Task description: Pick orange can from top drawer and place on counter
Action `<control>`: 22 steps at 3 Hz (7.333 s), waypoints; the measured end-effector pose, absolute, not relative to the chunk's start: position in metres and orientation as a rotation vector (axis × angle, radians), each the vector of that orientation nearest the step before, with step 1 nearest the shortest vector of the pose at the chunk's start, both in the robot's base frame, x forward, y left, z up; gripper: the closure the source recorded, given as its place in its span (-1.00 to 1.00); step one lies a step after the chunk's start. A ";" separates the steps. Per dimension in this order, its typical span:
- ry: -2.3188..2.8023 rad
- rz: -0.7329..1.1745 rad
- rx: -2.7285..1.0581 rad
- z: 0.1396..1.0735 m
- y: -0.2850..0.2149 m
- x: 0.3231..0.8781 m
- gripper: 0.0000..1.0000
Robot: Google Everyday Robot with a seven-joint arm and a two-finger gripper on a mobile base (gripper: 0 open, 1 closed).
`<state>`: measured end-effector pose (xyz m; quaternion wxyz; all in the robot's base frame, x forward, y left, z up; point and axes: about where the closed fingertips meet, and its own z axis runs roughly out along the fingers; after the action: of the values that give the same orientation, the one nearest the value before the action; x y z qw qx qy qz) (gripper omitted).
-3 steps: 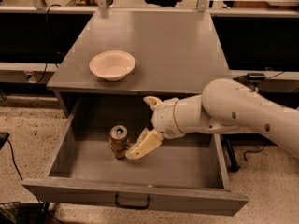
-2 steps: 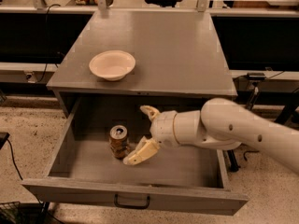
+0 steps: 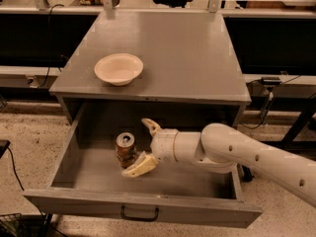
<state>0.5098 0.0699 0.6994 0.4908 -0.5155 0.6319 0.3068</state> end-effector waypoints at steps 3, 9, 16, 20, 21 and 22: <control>1.481 0.836 -1.176 0.694 0.103 0.522 -0.17; 1.285 0.787 -1.132 0.817 -0.018 0.509 1.00; 1.593 0.919 -1.077 0.952 -0.034 0.644 1.00; 1.517 0.774 -0.853 0.955 -0.055 0.740 1.00; 1.505 0.682 -0.860 0.958 -0.065 0.763 1.00; 1.523 0.688 -0.835 0.947 -0.070 0.783 0.64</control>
Offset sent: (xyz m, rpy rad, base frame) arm 0.0151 0.0297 -0.0081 0.1311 0.0258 -0.0062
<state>0.7833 -0.0698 0.9474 0.5946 -0.3596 0.6553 0.2961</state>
